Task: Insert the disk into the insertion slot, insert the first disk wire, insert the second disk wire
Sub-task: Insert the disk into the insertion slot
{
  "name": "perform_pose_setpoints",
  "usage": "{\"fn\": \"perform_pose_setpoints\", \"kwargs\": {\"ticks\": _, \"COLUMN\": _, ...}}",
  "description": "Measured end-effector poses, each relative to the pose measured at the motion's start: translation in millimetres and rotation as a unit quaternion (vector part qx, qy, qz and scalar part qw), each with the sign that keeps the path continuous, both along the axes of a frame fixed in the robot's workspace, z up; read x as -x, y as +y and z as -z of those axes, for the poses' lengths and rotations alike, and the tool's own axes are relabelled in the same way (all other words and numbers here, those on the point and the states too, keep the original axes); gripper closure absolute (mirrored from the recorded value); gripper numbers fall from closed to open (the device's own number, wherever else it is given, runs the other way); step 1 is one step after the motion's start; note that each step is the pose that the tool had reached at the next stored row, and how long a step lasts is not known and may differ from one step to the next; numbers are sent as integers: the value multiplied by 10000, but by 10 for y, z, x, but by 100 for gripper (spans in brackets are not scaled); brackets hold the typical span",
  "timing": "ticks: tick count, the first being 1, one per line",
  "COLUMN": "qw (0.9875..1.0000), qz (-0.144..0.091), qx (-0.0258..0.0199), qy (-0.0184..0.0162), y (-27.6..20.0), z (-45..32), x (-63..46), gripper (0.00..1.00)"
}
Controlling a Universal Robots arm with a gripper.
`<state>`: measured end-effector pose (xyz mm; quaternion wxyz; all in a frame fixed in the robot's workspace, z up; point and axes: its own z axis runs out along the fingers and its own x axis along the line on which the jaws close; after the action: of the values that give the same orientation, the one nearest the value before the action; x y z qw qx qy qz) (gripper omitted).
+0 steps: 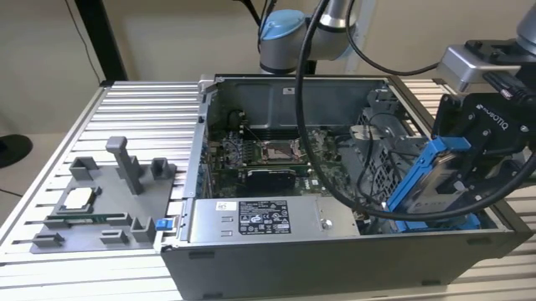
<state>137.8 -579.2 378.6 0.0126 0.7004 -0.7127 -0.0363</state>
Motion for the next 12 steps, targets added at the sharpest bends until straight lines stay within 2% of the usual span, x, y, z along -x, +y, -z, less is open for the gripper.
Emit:
{"fn": "perform_pose_setpoints", "kwargs": {"ticks": 5, "qw": 10000, "qz": 0, "qx": -2, "qy": 0, "y": 0, "z": 89, "x": 0, "gripper": 100}}
{"fn": "perform_pose_setpoints", "kwargs": {"ticks": 12, "qw": 10000, "qz": 0, "qx": -1, "qy": 0, "y": 0, "z": 97, "x": 0, "gripper": 100}}
